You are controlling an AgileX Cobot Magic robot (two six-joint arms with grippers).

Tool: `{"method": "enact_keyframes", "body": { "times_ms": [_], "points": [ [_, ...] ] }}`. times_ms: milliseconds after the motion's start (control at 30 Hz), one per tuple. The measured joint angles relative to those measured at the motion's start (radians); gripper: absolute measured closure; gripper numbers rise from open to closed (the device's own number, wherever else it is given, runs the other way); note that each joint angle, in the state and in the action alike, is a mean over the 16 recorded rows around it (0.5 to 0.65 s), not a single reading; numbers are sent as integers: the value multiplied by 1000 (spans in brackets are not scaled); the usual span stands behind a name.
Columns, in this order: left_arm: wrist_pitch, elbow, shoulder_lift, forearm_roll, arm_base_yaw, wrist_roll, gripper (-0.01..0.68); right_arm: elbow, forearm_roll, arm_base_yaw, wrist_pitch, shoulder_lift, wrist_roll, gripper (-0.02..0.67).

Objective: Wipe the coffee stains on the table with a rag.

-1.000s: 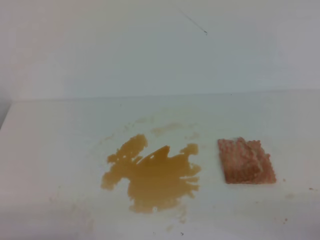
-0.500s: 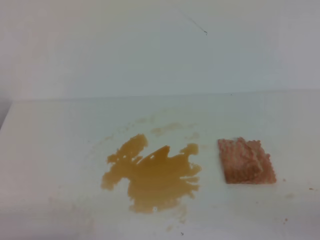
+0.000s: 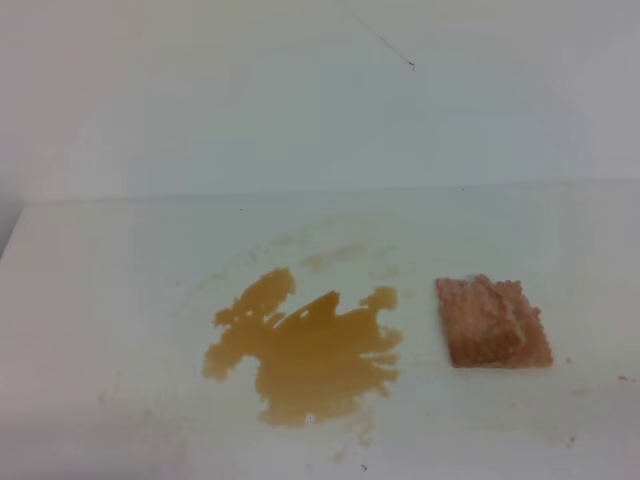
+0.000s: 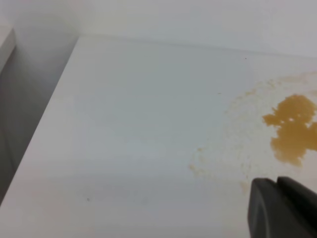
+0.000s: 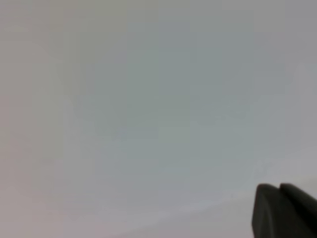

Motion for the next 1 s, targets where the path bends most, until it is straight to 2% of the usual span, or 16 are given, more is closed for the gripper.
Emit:
{"method": "enact_keyframes", "body": {
  "times_ms": [333,700,1000],
  "points": [
    [0,0,0,0,0,0,675,-37,3,0,-43,0,-5,652],
    [1,-2,2,0,0,0,675,-156,-10,0,125,34,-65,652],
    [1,-2,2,0,0,0,675,-335,46,0,296,204,-214,652]
  ]
}}
